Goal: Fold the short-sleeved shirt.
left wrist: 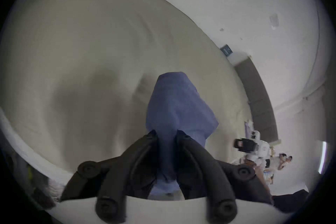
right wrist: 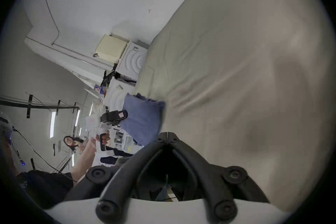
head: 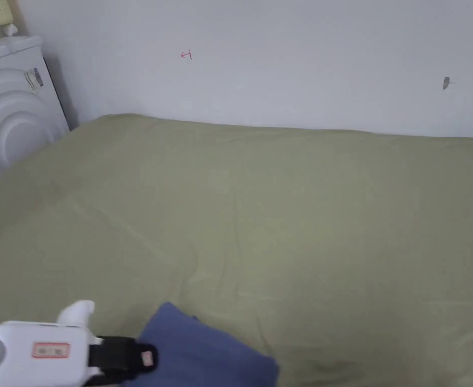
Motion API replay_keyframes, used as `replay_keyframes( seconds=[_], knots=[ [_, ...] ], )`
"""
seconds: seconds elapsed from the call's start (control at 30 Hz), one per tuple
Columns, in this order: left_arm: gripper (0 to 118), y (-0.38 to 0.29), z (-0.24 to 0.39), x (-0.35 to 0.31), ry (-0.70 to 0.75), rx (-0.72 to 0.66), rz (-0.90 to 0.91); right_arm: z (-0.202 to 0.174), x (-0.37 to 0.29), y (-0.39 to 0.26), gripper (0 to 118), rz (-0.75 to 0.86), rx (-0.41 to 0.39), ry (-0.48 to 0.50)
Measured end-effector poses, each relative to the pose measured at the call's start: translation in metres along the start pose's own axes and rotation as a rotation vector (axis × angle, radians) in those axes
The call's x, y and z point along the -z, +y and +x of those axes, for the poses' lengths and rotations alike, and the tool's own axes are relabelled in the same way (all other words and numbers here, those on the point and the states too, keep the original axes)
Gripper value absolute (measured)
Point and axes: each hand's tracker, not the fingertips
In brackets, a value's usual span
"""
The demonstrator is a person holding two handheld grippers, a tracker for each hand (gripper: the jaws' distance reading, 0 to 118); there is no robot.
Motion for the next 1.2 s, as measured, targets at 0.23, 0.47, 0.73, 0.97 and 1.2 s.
replay_keyframes(
  seconds=[0.23, 0.47, 0.73, 0.97, 1.2],
  knots=[
    [19, 0.072, -0.1, -0.1, 0.278, -0.044, 0.077, -0.024, -0.035, 0.01, 0, 0.06, -0.064, -0.109],
    [77, 0.08, -0.178, -0.11, 0.47, -0.147, 0.106, -0.036, -0.057, -0.001, 0, 0.104, -0.072, -0.199],
    [88, 0.049, -0.087, -0.176, 0.62, 0.012, 0.524, -0.086, -0.081, -0.006, 0, 0.173, -0.187, -0.228],
    [83, -0.022, 0.084, -0.161, 0.36, 0.299, 0.774, -0.165, -0.107, -0.014, 0, 0.401, -0.568, -0.473],
    [0, -0.061, 0.18, -0.093, 0.296, 0.461, 0.759, -0.191, -0.127, -0.01, 0, 0.601, -0.653, -0.745]
  ],
)
